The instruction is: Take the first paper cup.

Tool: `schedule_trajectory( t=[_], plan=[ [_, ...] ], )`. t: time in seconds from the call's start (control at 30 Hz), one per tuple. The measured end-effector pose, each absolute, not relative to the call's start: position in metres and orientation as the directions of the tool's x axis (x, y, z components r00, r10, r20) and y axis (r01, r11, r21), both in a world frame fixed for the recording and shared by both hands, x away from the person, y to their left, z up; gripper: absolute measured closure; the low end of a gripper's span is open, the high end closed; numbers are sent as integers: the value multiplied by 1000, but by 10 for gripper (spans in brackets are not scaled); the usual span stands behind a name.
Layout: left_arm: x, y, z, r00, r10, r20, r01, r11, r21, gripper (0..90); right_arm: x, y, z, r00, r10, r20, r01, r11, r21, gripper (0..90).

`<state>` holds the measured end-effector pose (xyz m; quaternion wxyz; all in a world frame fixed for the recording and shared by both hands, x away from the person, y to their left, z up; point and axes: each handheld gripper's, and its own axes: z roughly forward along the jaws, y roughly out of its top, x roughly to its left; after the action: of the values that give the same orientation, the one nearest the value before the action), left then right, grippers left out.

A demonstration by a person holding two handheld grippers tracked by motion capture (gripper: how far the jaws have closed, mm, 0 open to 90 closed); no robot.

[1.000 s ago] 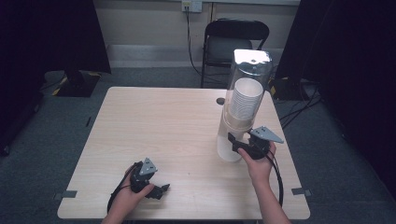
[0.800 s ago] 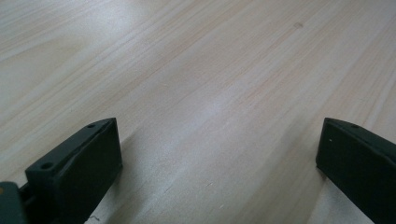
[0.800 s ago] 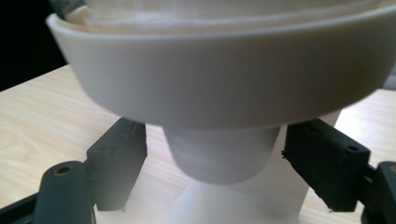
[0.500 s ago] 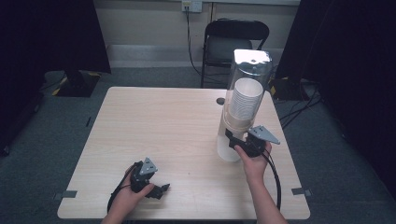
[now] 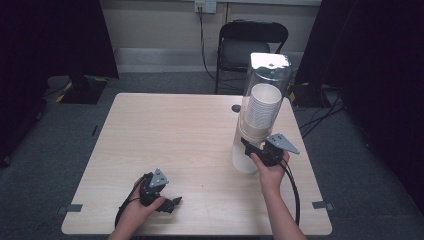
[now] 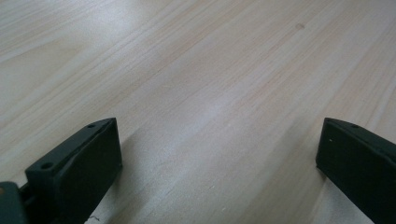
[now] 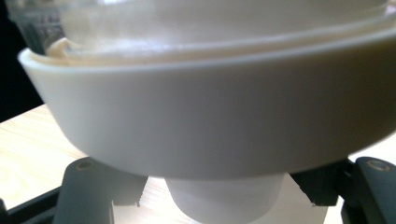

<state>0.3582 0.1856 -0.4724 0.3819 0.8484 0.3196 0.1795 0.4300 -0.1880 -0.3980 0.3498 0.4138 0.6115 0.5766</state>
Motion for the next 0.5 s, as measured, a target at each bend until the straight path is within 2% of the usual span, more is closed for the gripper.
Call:
schedule_trajectory(
  t=[0.5],
  plan=[
    [358,185,-473,731,680,58,406,-502,763,0,430,-186,-398,-405,914,29,86,7,996,318]
  ],
)
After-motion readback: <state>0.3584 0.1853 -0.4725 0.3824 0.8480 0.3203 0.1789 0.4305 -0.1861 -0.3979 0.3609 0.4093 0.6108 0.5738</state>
